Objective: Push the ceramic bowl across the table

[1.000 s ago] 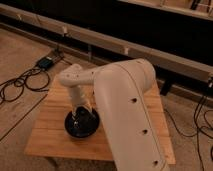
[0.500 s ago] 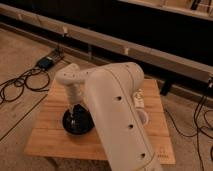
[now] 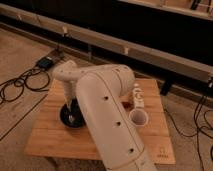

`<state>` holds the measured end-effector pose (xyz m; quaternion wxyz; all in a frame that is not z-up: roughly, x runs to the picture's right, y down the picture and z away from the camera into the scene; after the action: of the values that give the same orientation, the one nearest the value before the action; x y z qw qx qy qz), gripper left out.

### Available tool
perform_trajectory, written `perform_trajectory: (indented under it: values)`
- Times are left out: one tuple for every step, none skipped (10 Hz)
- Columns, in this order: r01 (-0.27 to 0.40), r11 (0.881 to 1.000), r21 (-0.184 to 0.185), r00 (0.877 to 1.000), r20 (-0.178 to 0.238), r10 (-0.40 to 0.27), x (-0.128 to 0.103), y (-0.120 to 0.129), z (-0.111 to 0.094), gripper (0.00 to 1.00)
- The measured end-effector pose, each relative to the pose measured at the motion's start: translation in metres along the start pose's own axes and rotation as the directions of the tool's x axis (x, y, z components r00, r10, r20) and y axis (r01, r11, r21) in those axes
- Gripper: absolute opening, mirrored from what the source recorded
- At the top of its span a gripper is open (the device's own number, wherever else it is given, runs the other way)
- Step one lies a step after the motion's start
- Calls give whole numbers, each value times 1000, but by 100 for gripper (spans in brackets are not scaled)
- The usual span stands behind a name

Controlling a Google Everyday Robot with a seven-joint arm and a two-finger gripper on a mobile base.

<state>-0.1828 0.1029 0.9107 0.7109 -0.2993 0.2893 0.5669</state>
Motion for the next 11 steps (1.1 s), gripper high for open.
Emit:
perform_trajectory:
  values:
    - [7, 1000, 0, 1000, 11, -7, -9, 2, -2, 65]
    - [19, 1000, 2, 1000, 20, -20, -19, 5, -4, 65]
    - [29, 1000, 2, 999, 27, -29, -27, 8, -6, 65]
    - [41, 999, -1, 999, 36, -41, -36, 13, -7, 65]
    - [51, 999, -2, 998, 40, -51, -41, 17, -8, 65]
    - [66, 998, -7, 997, 48, -66, -49, 24, -10, 65]
    - [80, 997, -11, 995, 53, -80, -54, 31, -11, 65]
    - [92, 996, -14, 994, 56, -92, -57, 36, -12, 65]
    - [109, 994, -19, 992, 59, -108, -59, 44, -14, 65]
    - [129, 991, -25, 990, 62, -127, -60, 53, -17, 65]
    - [146, 989, -32, 988, 62, -144, -59, 61, -18, 65]
